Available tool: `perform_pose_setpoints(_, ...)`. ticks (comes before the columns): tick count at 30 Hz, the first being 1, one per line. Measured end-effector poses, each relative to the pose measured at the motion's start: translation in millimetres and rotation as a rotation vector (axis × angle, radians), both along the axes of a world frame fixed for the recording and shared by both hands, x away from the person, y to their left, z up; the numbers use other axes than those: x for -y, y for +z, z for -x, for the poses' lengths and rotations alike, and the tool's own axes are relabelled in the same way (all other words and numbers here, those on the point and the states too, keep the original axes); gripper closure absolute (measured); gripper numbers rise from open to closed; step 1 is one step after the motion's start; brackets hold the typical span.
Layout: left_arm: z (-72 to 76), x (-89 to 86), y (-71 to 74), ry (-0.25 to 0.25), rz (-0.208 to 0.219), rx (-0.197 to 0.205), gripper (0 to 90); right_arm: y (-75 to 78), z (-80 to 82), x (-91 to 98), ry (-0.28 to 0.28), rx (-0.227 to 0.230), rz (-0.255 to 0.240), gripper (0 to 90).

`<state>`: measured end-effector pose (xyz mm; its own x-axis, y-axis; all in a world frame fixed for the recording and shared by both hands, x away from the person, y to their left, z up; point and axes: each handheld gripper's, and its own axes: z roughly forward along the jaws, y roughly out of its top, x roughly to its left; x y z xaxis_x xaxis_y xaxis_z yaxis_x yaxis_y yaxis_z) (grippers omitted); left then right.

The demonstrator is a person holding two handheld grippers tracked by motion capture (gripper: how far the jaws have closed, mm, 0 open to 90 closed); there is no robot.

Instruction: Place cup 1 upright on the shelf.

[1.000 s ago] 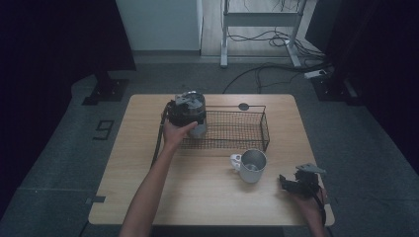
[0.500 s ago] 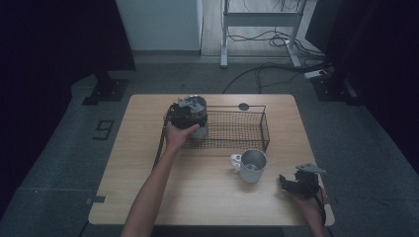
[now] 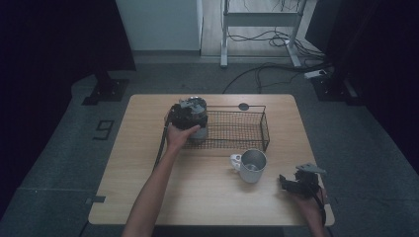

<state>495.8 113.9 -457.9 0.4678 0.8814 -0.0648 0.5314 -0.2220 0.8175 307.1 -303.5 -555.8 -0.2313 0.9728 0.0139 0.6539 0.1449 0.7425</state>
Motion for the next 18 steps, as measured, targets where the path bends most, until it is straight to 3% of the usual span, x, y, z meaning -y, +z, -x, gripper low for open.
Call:
perform_pose_setpoints(14,1.4,0.6,-7.7,0.003,-0.010,-0.007,4.0,0.0,0.0,0.0,0.000,0.000,0.000,15.1)
perform_pose_setpoints(18,5.7,2.7,-9.5,-0.008,-0.035,0.004,3.9,0.0,0.0,0.0,0.000,0.000,0.000,15.1)
